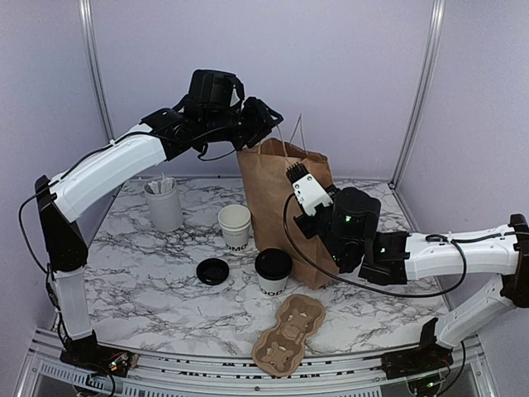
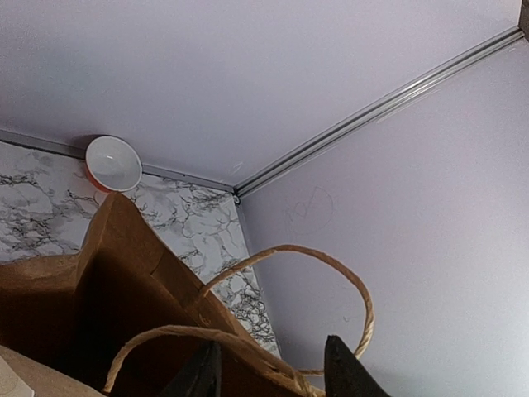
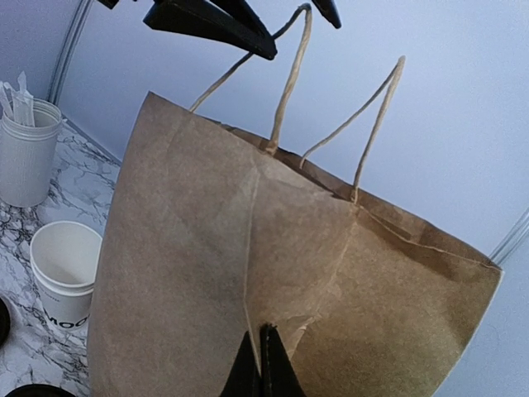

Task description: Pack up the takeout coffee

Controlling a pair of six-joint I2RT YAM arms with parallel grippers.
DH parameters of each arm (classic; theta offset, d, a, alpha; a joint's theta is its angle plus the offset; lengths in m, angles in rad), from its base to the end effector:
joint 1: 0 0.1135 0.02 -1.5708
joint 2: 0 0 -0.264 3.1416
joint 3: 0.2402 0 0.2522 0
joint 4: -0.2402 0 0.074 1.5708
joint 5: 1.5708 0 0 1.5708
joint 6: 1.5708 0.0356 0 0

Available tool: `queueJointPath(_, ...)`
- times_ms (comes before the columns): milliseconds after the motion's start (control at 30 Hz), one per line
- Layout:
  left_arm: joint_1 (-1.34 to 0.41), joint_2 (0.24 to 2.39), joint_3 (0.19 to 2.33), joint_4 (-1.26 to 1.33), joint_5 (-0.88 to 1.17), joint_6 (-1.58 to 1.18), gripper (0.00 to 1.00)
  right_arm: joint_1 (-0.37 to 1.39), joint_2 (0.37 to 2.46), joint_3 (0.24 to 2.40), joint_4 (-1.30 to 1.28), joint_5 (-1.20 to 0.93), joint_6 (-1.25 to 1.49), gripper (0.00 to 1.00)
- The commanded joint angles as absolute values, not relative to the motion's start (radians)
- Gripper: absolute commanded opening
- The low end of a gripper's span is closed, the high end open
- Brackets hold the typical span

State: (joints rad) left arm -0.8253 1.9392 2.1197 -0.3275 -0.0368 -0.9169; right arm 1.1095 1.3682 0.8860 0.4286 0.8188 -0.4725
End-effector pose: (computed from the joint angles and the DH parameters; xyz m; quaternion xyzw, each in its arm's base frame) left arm 0.3087 -0.3325 0.4467 -0.0467 0.7557 -0.4907 0.4313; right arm 0.1612 0.2659 0.3064 -0.2809 0.6629 -0.0768 0.6898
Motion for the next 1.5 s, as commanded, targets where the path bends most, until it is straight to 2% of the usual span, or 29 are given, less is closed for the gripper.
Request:
queueJointPath(0, -0.824, 1.970, 2.167, -0.330, 0.000, -0.931, 0.41, 1.124, 1.382, 0.925, 0.381, 0.830, -0.469, 0.00)
queueJointPath(300, -0.833, 1.967, 2.154, -0.218, 0.053, -0.958, 0.31, 1.126, 1.376, 0.924, 0.357, 0.847, -0.435, 0.03)
queueJointPath(500, -0.839, 1.982, 2.156, -0.112, 0.103, -0.955, 0.08, 1.124, 1.352, 0.928, 0.284, 0.852, -0.366, 0.10)
queueJointPath(600, -0.841, 2.004, 2.167, -0.049, 0.146, -0.950, 0.00, 1.124, 1.336, 0.934, 0.226, 0.847, -0.318, 0.20)
queueJointPath(833, -0.844, 2.069, 2.269, 0.083, 0.280, -0.894, 0.00, 1.123, 1.245, 0.941, 0.110, 0.826, -0.210, 0.47)
queueJointPath(1067, -0.844, 2.085, 2.373, 0.141, 0.305, -0.796, 0.00, 1.123, 1.083, 0.928, 0.014, 0.761, -0.096, 0.72)
queueJointPath(1167, -0.842, 2.096, 2.424, 0.130, 0.294, -0.759, 0.00, 1.119, 1.031, 0.920, -0.009, 0.746, -0.071, 0.77)
queueJointPath(1467, -0.839, 2.033, 2.433, 0.141, 0.293, -0.736, 0.00, 1.099, 0.936, 0.923, -0.088, 0.690, 0.007, 0.83)
